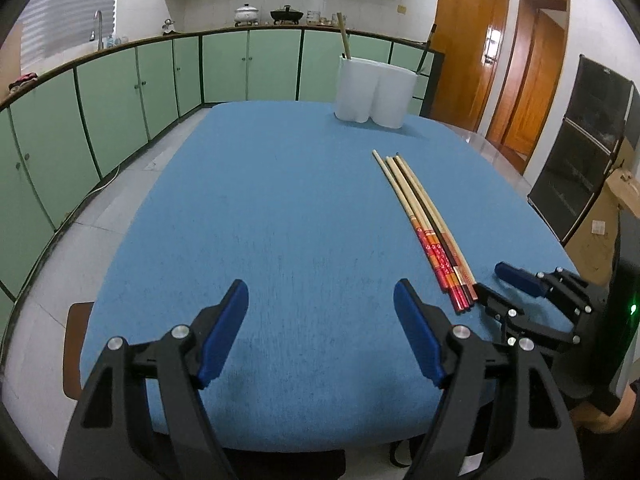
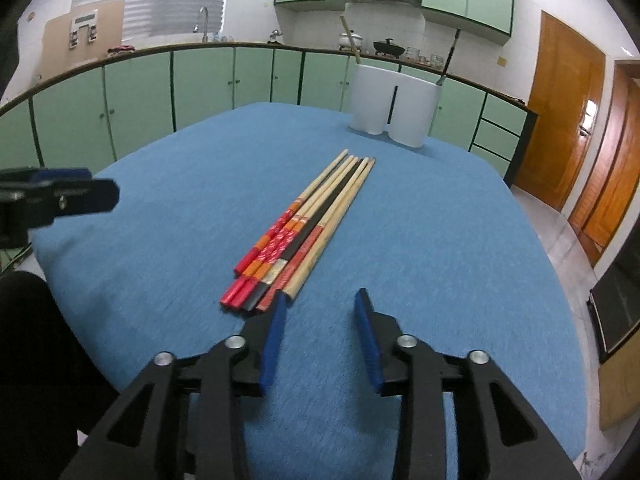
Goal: Organize utensils
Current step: 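Return both tools to the chopsticks and grasp a wooden chopstick with the right tool, then grasp a red-patterned chopstick with the left tool while the right tool holds its chopstick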
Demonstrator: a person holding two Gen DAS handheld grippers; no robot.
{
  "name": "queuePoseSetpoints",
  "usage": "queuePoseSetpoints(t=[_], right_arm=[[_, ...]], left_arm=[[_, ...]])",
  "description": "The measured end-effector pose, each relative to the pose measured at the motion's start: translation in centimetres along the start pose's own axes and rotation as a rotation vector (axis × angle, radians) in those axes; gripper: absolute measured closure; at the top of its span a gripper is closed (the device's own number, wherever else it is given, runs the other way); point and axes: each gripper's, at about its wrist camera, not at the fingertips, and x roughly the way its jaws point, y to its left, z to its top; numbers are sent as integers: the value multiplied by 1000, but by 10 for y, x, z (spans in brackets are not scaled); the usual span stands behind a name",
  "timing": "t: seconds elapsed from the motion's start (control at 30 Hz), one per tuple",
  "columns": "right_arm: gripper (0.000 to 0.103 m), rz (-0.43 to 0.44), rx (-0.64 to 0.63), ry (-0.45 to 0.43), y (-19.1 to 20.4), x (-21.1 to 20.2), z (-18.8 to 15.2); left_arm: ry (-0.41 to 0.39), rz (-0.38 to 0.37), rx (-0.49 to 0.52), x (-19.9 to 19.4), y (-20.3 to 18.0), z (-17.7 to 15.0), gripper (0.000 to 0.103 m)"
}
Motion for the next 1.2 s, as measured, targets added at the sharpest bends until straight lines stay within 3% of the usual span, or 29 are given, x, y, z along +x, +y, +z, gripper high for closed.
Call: queuePoseSetpoints(t=[0.2, 0.33, 0.4, 0.5, 0.77, 1.1, 1.2], right_arm=[[58, 4, -17, -19, 2, 1, 0], [59, 6, 10, -14, -5, 6, 2], [78, 0, 33, -4, -12, 9, 3], [94, -20, 74, 11, -27, 9, 2], [95, -56, 194, 33, -75, 2, -10], [95, -43, 199, 22, -79, -1, -13], [94, -45, 192, 15, -77, -2, -14]], left_arm=[[8, -2, 21, 2, -1, -3, 30], [26, -18, 37, 7, -5, -5, 30], [40, -25, 60, 14, -10, -6, 30], [61, -37, 85, 25, -21, -6, 30], [77, -48, 165, 47, -58, -13, 29], [63, -41, 150, 58, -81, -8, 29], [43, -31, 135, 59, -79, -7, 40]])
